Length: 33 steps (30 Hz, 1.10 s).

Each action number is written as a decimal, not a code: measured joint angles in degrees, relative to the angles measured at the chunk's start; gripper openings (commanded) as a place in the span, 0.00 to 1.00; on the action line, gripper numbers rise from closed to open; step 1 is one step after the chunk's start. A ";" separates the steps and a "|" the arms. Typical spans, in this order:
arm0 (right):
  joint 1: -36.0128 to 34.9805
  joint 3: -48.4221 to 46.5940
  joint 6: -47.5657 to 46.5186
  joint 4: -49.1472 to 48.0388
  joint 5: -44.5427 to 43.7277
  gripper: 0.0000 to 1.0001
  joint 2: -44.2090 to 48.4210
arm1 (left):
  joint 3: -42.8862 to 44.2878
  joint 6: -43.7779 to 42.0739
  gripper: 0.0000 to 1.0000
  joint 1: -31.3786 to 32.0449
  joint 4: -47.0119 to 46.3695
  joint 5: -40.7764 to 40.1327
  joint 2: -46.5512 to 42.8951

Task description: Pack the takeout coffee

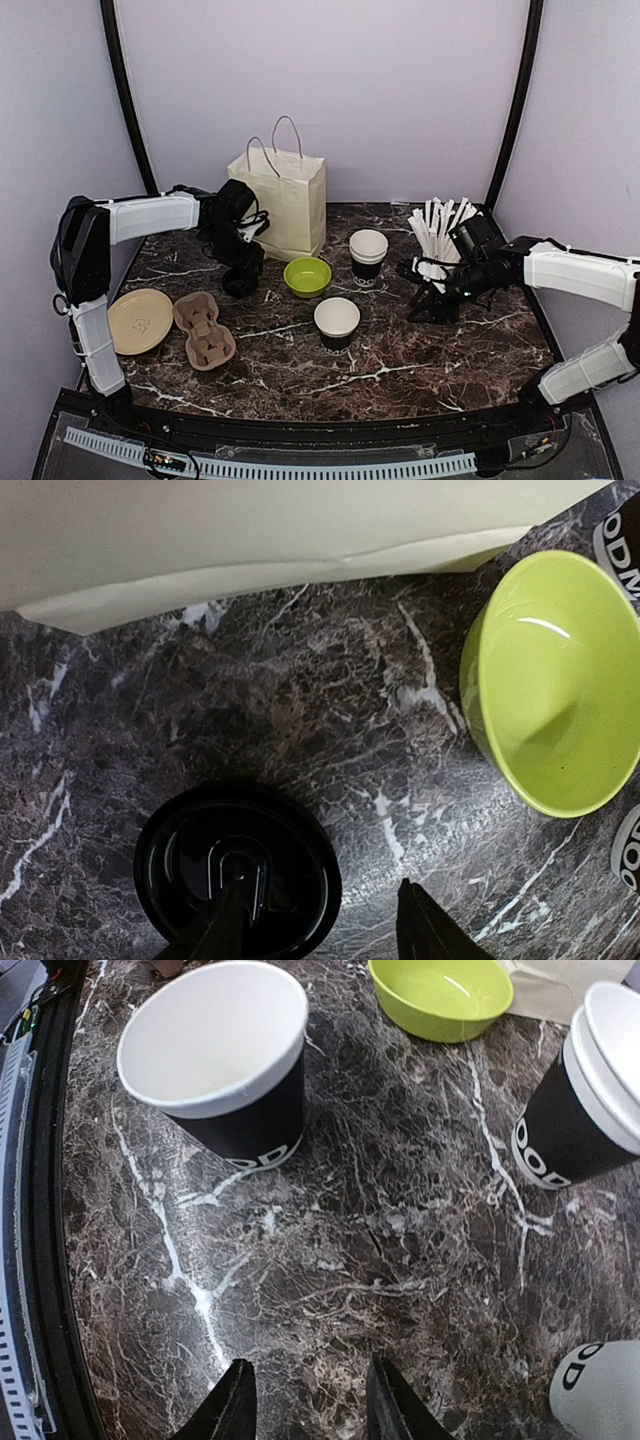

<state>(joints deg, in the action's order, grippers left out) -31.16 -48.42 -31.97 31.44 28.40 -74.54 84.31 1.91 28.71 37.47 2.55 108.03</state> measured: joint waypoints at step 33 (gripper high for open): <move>0.90 1.42 0.92 -7.26 2.45 0.37 -1.51 | 2.67 -0.85 0.29 0.00 6.03 2.21 7.17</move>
<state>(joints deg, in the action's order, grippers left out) -30.26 -47.00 -31.05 24.18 30.85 -76.05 86.98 1.06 28.71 43.51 4.75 115.20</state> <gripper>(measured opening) 0.374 0.313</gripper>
